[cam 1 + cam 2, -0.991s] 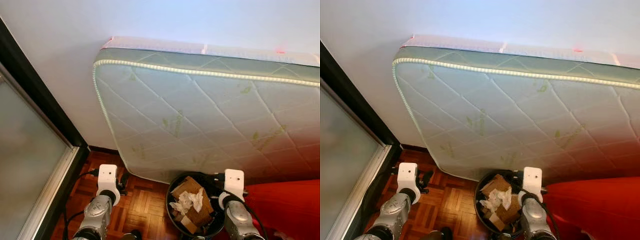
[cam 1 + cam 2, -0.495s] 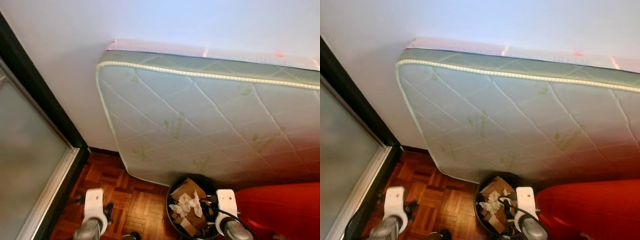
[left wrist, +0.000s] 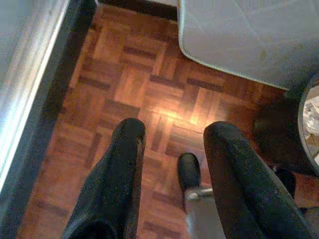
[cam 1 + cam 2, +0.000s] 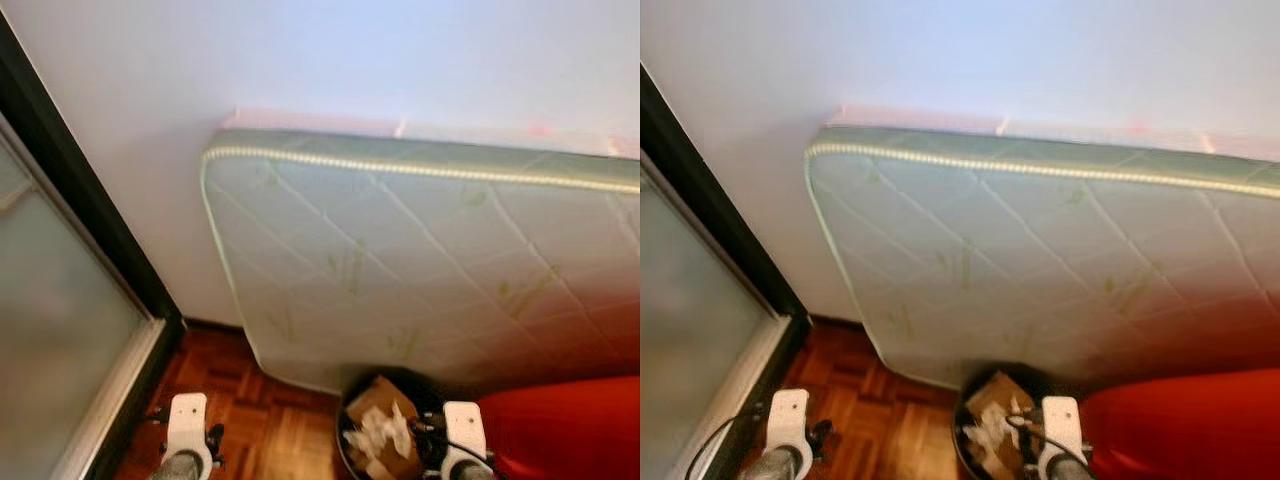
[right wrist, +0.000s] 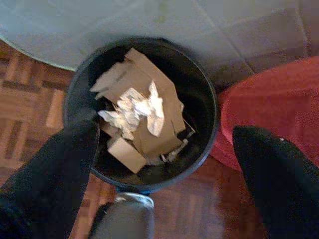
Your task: Clean up the room
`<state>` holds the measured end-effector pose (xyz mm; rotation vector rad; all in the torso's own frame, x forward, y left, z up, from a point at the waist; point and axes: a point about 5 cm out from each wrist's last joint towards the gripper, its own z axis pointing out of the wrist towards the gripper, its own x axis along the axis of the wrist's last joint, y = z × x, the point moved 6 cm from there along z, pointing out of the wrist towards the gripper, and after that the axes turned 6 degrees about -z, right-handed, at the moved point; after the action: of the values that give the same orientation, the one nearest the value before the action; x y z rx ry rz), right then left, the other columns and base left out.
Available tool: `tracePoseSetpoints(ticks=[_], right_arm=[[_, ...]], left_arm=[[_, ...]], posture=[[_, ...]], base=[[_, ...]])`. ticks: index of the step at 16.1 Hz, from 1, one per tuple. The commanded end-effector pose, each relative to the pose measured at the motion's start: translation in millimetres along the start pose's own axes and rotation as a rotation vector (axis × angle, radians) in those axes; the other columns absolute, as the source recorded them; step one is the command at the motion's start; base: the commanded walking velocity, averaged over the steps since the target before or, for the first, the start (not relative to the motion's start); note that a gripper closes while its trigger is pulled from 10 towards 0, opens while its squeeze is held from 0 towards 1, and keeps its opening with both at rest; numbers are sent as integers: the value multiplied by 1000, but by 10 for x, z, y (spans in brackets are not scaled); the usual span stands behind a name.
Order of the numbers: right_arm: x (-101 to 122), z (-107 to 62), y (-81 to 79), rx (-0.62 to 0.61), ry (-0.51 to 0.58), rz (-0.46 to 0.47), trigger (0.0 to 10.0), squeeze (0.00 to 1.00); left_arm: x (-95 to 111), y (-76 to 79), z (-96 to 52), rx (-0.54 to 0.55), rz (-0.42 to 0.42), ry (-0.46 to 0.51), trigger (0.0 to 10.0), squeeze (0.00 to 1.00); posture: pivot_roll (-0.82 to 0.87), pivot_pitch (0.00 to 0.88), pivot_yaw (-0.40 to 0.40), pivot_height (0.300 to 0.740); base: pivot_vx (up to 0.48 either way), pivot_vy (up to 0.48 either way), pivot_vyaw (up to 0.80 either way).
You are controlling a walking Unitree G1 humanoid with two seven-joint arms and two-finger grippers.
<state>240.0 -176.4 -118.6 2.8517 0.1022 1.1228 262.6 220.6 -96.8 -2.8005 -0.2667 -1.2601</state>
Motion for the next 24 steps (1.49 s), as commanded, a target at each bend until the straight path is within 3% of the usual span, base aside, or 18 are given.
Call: tracePoseSetpoints(ticks=[1, 4, 10, 13, 16, 18, 20, 24], right_arm=[[-10, 3, 14, 2, -11, 0, 10000, 0], [27, 12, 103, -11, -9, -24, 10000, 0], [-200, -40, 60, -12, -68, -28, 10000, 0], [-123, -22, 73, -12, -47, -19, 10000, 0], [-100, -16, 59, -17, -39, 29, 10000, 0], [-78, -10, 33, 0, -35, 12, 10000, 0], [-154, -29, 114, -7, -57, 4, 10000, 0], [-347, -86, 199, -20, -107, 8, 10000, 0]], left_arm=[[-95, -40, -11, 13, 5, -46, 10000, 0], [-108, 93, -5, -24, 11, -50, 10000, 0], [-257, 67, -48, -12, 4, -83, 10000, 0], [-240, 85, -43, -16, 1, -77, 10000, 0], [-243, 42, -49, 4, -37, -71, 10000, 0], [-254, 2, -54, 13, -38, -75, 10000, 0], [-252, -61, -60, 39, -79, -69, 10000, 0], [-245, -91, -60, 41, -73, -71, 10000, 0]], posture=[[38, 0, -17, 740], [26, 13, -11, 740], [22, 61, -21, 740], [11, 95, -19, 740], [3, 113, -15, 740], [-5, 123, -16, 740], [-8, 132, -13, 740], [-21, 144, -5, 740]], base=[[0, 0, 0], [0, 0, 0], [0, 0, 0], [0, 0, 0], [0, 0, 0], [-126, 0, 0], [-253, 0, 0], [-278, 0, 0]])
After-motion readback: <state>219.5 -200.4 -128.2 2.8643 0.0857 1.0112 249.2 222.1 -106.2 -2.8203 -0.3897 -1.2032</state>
